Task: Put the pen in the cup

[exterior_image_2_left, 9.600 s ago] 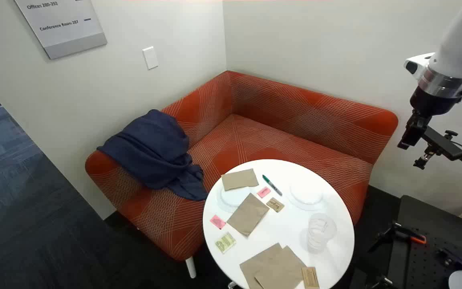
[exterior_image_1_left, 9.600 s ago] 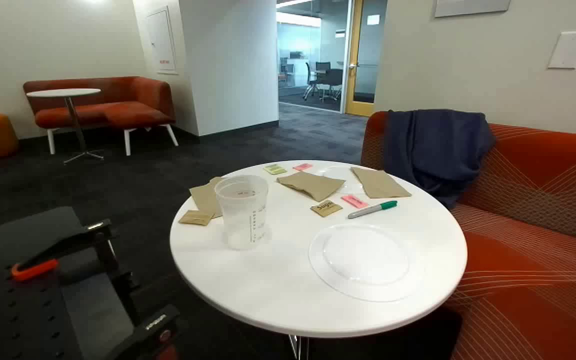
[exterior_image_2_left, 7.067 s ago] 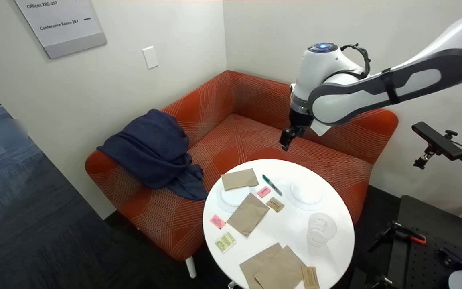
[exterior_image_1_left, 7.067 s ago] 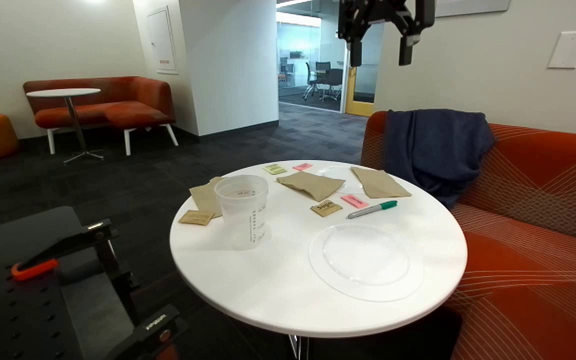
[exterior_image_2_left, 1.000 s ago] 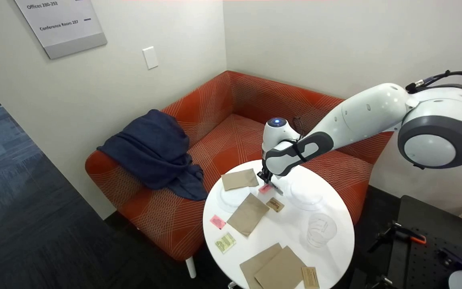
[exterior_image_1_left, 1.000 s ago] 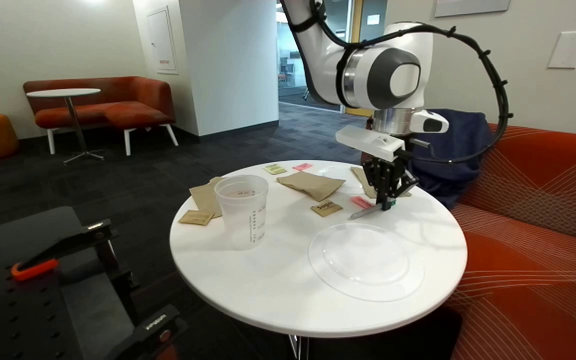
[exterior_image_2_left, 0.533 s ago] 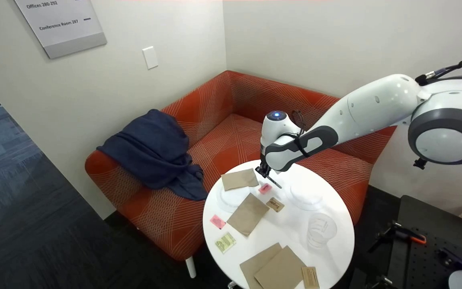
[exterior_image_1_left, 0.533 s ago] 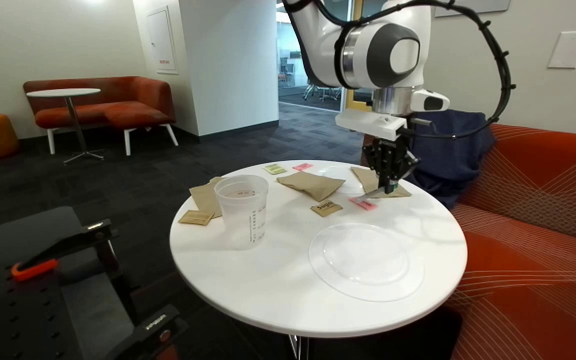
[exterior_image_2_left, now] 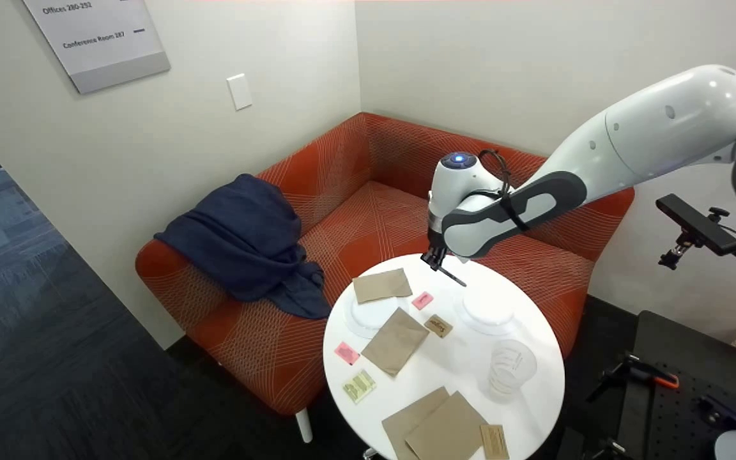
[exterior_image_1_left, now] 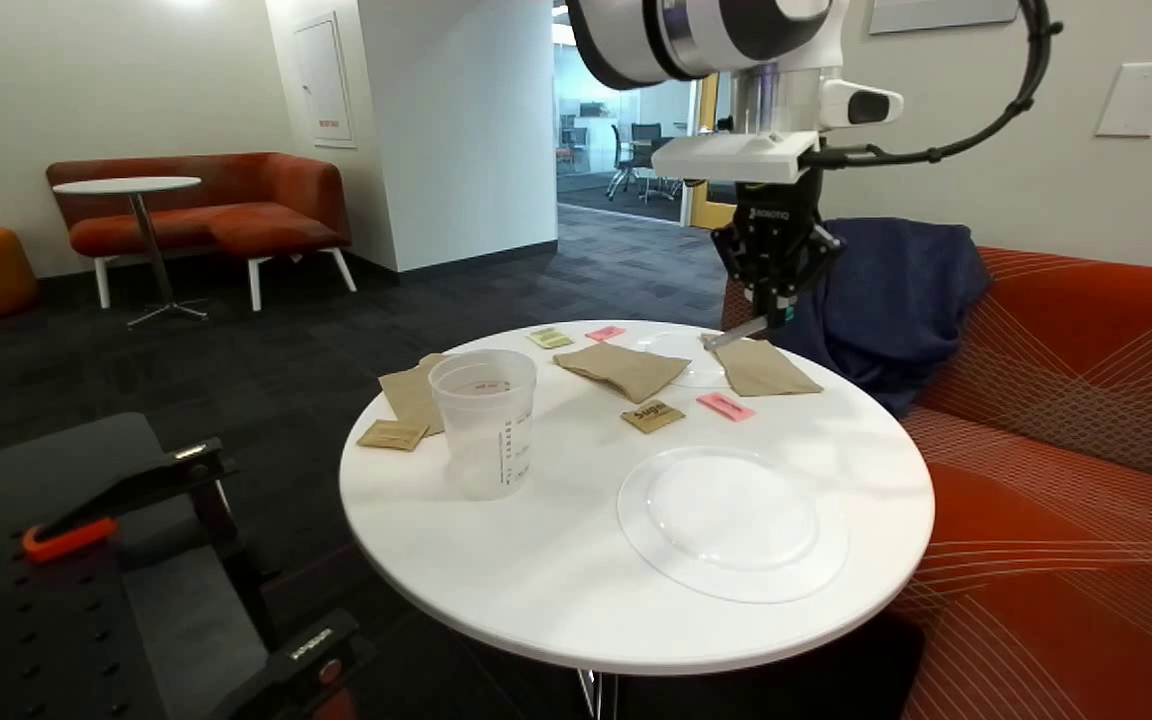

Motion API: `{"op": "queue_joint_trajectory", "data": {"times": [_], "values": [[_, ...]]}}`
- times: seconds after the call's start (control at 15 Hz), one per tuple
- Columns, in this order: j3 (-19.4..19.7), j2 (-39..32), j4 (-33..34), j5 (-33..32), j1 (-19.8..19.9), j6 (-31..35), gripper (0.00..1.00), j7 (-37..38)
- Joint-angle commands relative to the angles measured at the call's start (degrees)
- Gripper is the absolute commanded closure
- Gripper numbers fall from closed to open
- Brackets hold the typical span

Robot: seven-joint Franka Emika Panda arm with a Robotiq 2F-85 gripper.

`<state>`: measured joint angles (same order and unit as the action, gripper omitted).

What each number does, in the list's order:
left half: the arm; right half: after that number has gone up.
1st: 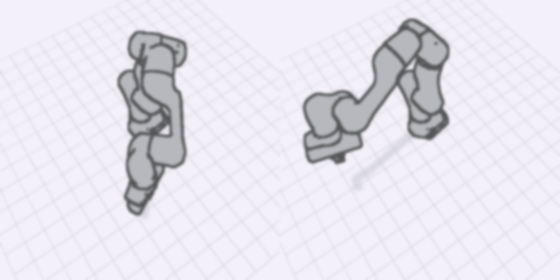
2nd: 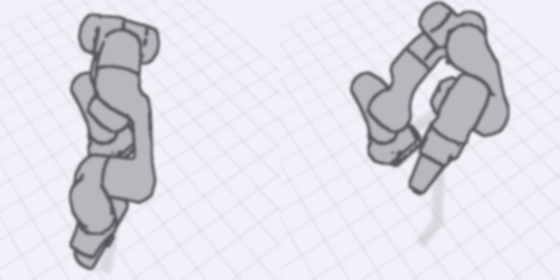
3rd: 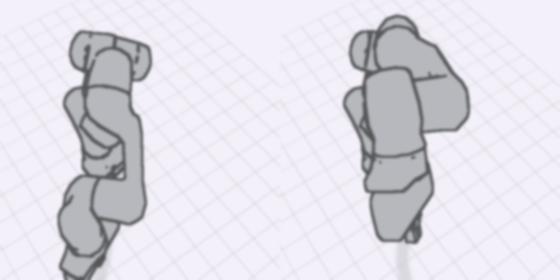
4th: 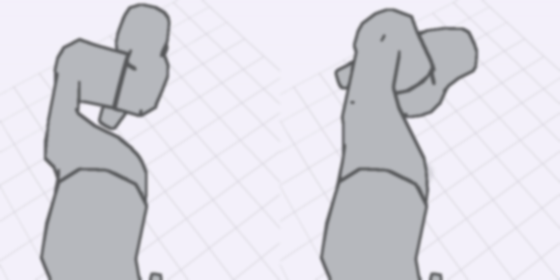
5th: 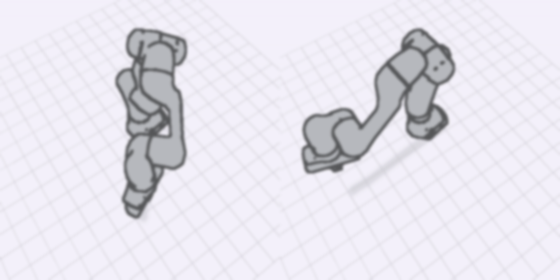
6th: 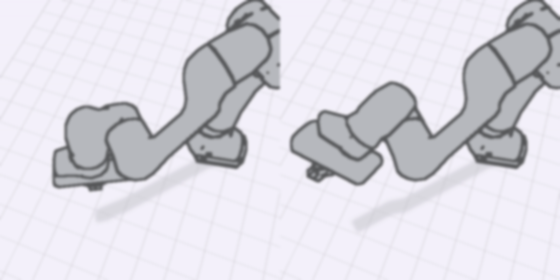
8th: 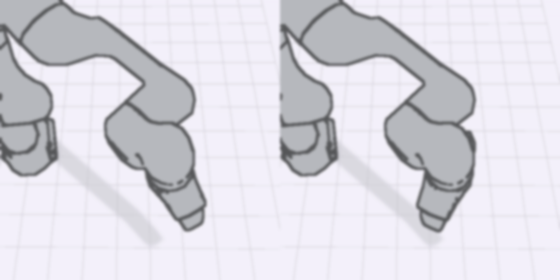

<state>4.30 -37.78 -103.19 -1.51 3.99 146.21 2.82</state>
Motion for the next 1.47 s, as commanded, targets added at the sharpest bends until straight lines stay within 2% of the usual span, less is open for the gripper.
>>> {"op": "queue_joint_trajectory", "data": {"times": [0.0, 0.4, 0.73, 0.8, 0.87, 1.4], "values": [[0.6, 10.2, -10.7, -2.0, -0.8, -0.8, 0.96, -2.0], [0.4, 20.9, -21.1, -5.0, -1.0, -1.5, 0.96, -2.8], [-0.8, 26.1, -24.2, -4.7, -0.7, -6.0, 0.96, -6.4], [-1.1, 26.8, -24.4, -4.4, -0.5, -7.3, 0.96, -7.8], [-0.6, 23.5, -22.1, -4.6, -0.8, -5.0, 0.85, -5.3], [-0.8, 25.1, -23.4, -4.6, -0.8, -6.2, 0.85, -6.3]]}}
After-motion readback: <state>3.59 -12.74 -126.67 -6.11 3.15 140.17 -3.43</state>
